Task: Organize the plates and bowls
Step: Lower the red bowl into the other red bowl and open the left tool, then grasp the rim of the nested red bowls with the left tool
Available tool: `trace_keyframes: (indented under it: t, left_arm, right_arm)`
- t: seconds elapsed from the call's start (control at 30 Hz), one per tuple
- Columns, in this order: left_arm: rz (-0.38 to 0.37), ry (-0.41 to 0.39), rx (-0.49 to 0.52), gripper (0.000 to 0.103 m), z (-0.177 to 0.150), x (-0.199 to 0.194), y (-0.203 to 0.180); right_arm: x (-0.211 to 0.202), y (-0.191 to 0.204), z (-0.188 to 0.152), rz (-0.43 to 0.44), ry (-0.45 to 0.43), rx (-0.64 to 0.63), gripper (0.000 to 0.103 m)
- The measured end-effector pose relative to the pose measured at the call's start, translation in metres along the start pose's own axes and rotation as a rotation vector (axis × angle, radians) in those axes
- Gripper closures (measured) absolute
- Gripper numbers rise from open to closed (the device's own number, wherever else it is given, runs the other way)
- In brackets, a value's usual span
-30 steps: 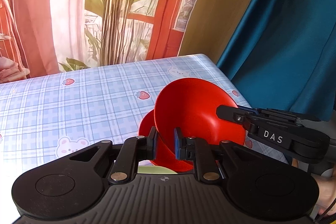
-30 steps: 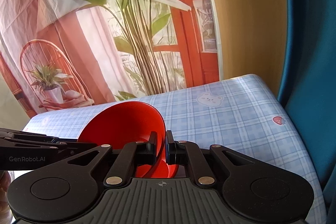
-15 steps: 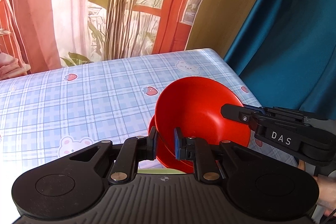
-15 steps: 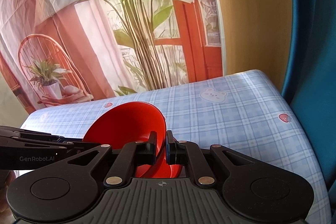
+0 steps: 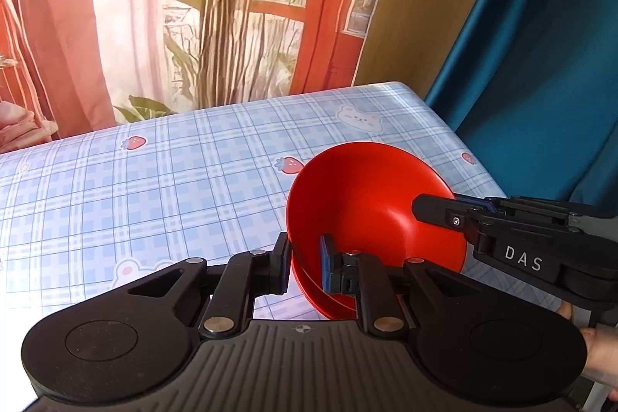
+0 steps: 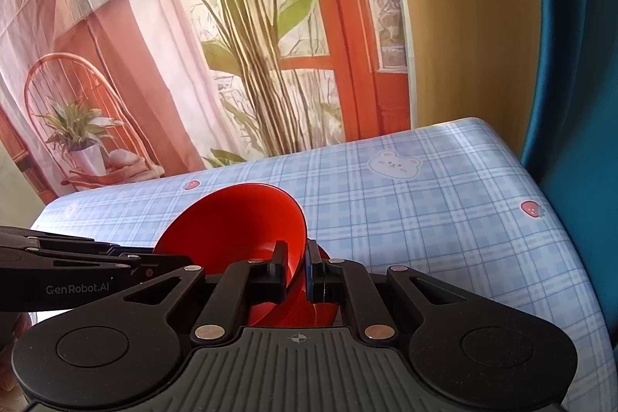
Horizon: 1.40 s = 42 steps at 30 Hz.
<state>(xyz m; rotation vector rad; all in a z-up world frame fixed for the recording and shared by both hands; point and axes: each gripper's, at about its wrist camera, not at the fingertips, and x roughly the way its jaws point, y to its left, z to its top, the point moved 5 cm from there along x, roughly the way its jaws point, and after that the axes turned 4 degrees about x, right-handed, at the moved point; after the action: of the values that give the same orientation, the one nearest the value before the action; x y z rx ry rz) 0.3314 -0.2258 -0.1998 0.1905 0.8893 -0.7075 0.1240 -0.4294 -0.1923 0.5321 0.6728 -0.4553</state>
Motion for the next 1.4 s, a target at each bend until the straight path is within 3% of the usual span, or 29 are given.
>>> trace_keyframes:
  t: [0.2,0.33,1.07,1.17,1.23,1.4]
  left_arm:
    - [-0.018,0.012,0.023,0.085,-0.002,0.007,-0.002]
    - [-0.014,0.015,0.006,0.062,-0.003,0.010,0.003]
    - [-0.080,0.123,-0.121,0.062,-0.016,0.053,0.012]
    - [-0.095,0.125,-0.124,0.064,-0.018,0.054,0.010]
    - [-0.106,0.123,-0.116,0.074,-0.018,0.055,0.007]
    - [-0.087,0.116,-0.082,0.075,-0.016,0.055,0.000]
  right_arm:
    - [0.005,-0.007,-0.006,-0.021,0.015,-0.008,0.095]
    - [0.008,-0.008,-0.012,-0.052,0.026,-0.044,0.086]
    - [0.034,-0.022,-0.046,-0.021,0.084,0.168,0.080]
    - [0.035,-0.021,-0.048,-0.022,0.085,0.171,0.080]
    - [0.035,-0.021,-0.048,-0.023,0.087,0.171,0.081]
    - [0.035,-0.024,-0.047,-0.034,0.079,0.175,0.084]
